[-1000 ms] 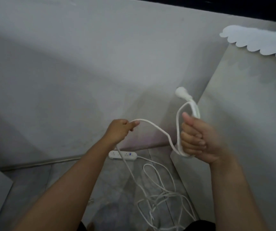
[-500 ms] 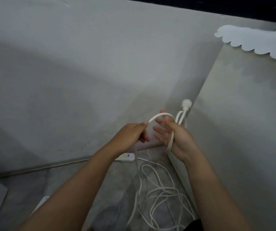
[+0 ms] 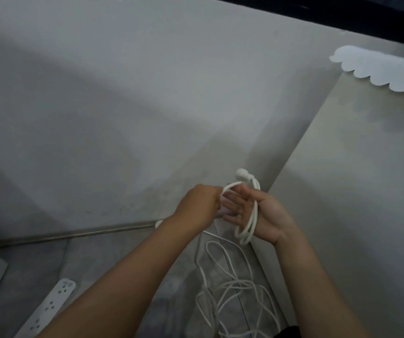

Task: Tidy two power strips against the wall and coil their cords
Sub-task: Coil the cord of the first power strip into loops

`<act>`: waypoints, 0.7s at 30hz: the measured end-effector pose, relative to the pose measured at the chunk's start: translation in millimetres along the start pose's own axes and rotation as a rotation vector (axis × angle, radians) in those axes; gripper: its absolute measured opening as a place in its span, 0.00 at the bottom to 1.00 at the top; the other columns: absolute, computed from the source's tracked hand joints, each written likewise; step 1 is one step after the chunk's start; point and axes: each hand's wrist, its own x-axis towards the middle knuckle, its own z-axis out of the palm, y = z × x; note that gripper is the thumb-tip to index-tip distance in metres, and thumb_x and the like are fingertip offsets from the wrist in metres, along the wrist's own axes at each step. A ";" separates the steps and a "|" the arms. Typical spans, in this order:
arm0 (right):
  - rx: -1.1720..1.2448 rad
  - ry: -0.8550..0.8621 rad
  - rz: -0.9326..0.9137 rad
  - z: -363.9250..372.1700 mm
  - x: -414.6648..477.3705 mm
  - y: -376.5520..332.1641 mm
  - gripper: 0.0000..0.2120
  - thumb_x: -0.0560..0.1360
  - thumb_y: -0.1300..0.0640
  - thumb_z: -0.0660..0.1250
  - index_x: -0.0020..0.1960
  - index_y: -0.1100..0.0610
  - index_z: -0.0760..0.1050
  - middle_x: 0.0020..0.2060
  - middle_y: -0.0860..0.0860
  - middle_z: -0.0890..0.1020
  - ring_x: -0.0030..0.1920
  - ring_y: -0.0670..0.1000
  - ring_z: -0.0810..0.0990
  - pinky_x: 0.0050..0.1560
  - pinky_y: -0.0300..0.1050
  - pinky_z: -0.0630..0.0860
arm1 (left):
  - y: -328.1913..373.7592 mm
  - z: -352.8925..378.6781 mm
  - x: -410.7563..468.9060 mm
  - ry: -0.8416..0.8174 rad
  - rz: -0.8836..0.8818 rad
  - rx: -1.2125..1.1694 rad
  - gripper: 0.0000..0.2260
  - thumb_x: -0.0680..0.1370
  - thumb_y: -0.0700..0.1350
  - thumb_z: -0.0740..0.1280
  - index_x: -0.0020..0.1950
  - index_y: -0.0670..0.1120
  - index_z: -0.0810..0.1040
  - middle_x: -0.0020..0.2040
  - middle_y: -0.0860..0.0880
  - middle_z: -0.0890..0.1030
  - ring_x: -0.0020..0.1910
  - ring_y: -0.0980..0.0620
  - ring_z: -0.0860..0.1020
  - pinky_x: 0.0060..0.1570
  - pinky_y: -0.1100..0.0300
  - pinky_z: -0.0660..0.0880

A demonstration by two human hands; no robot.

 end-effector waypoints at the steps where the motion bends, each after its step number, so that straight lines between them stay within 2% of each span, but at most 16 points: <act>1: 0.017 0.010 -0.009 1.3 1.3 0.9 0.13 0.78 0.52 0.60 0.55 0.57 0.77 0.53 0.53 0.80 0.54 0.54 0.76 0.52 0.52 0.71 | 3.5 0.5 -1.3 -0.018 0.022 0.058 0.08 0.77 0.44 0.62 0.49 0.45 0.80 0.47 0.41 0.84 0.48 0.41 0.80 0.46 0.55 0.74; 3: 0.058 0.060 -0.032 4.6 2.6 1.2 0.12 0.79 0.52 0.60 0.51 0.57 0.78 0.52 0.53 0.80 0.51 0.53 0.76 0.49 0.49 0.72 | 10.6 -0.6 -3.7 -0.039 0.055 0.114 0.10 0.78 0.47 0.63 0.53 0.45 0.81 0.49 0.41 0.83 0.50 0.40 0.80 0.43 0.57 0.71; 4: 0.099 0.081 -0.044 5.2 3.5 1.4 0.13 0.79 0.51 0.60 0.45 0.57 0.78 0.51 0.53 0.81 0.47 0.53 0.78 0.46 0.49 0.73 | 14.9 -0.6 -5.9 -0.056 0.068 0.112 0.10 0.78 0.47 0.63 0.53 0.46 0.81 0.49 0.40 0.83 0.50 0.40 0.80 0.43 0.58 0.69; 6: 0.225 0.077 -0.075 5.4 5.1 0.6 0.20 0.79 0.49 0.61 0.31 0.56 0.74 0.43 0.53 0.83 0.39 0.53 0.80 0.40 0.47 0.74 | 24.7 3.8 -11.9 -0.084 0.073 0.063 0.10 0.78 0.48 0.63 0.55 0.46 0.79 0.50 0.40 0.82 0.51 0.40 0.79 0.44 0.57 0.70; 7: 0.299 0.069 -0.101 5.2 5.5 -0.9 0.23 0.78 0.48 0.61 0.26 0.56 0.71 0.38 0.53 0.82 0.38 0.53 0.80 0.40 0.47 0.74 | 29.3 7.7 -15.9 -0.102 0.055 0.027 0.11 0.78 0.50 0.62 0.54 0.46 0.78 0.51 0.41 0.82 0.50 0.40 0.79 0.45 0.56 0.71; 9: 0.419 0.065 -0.162 3.9 4.7 -6.1 0.26 0.75 0.49 0.65 0.21 0.56 0.67 0.30 0.51 0.79 0.35 0.50 0.80 0.41 0.44 0.77 | 32.4 16.0 -22.6 -0.176 -0.012 -0.048 0.09 0.79 0.52 0.60 0.49 0.47 0.73 0.50 0.42 0.81 0.48 0.41 0.77 0.42 0.55 0.71; 11: 0.521 -0.002 -0.205 0.1 1.0 -12.5 0.23 0.70 0.51 0.66 0.20 0.55 0.65 0.22 0.47 0.74 0.27 0.45 0.77 0.31 0.36 0.78 | 25.0 23.5 -25.8 -0.318 -0.082 -0.123 0.06 0.77 0.50 0.62 0.46 0.49 0.69 0.49 0.44 0.78 0.45 0.44 0.75 0.38 0.57 0.70; 12: 0.572 -0.075 -0.218 -3.1 -1.8 -15.2 0.23 0.70 0.50 0.65 0.20 0.55 0.64 0.20 0.46 0.70 0.23 0.42 0.73 0.25 0.32 0.74 | 18.3 27.9 -26.4 -0.396 -0.116 -0.150 0.07 0.76 0.49 0.64 0.49 0.49 0.69 0.51 0.45 0.78 0.47 0.45 0.76 0.40 0.55 0.71; 14: 0.621 -0.236 -0.244 -7.7 -7.4 -20.0 0.25 0.75 0.48 0.60 0.21 0.54 0.63 0.18 0.46 0.66 0.19 0.40 0.60 0.19 0.31 0.62 | 4.3 39.8 -27.7 -0.541 -0.146 -0.171 0.16 0.75 0.49 0.67 0.59 0.45 0.69 0.57 0.44 0.77 0.54 0.45 0.77 0.51 0.53 0.74; 17: 0.659 -0.368 -0.313 -9.1 -15.7 -24.2 0.26 0.81 0.47 0.53 0.24 0.52 0.61 0.18 0.47 0.63 0.19 0.42 0.55 0.19 0.34 0.55 | -12.8 57.3 -30.4 -0.653 -0.137 -0.198 0.21 0.76 0.51 0.68 0.67 0.47 0.70 0.63 0.47 0.75 0.62 0.48 0.75 0.58 0.59 0.70; 21: 0.771 -0.632 -0.373 -12.1 -31.8 -32.2 0.21 0.80 0.50 0.54 0.29 0.53 0.61 0.22 0.47 0.62 0.20 0.44 0.57 0.22 0.34 0.51 | -42.2 60.9 -26.4 -0.692 -0.177 -0.067 0.14 0.79 0.49 0.63 0.61 0.44 0.76 0.64 0.45 0.76 0.62 0.46 0.74 0.60 0.57 0.70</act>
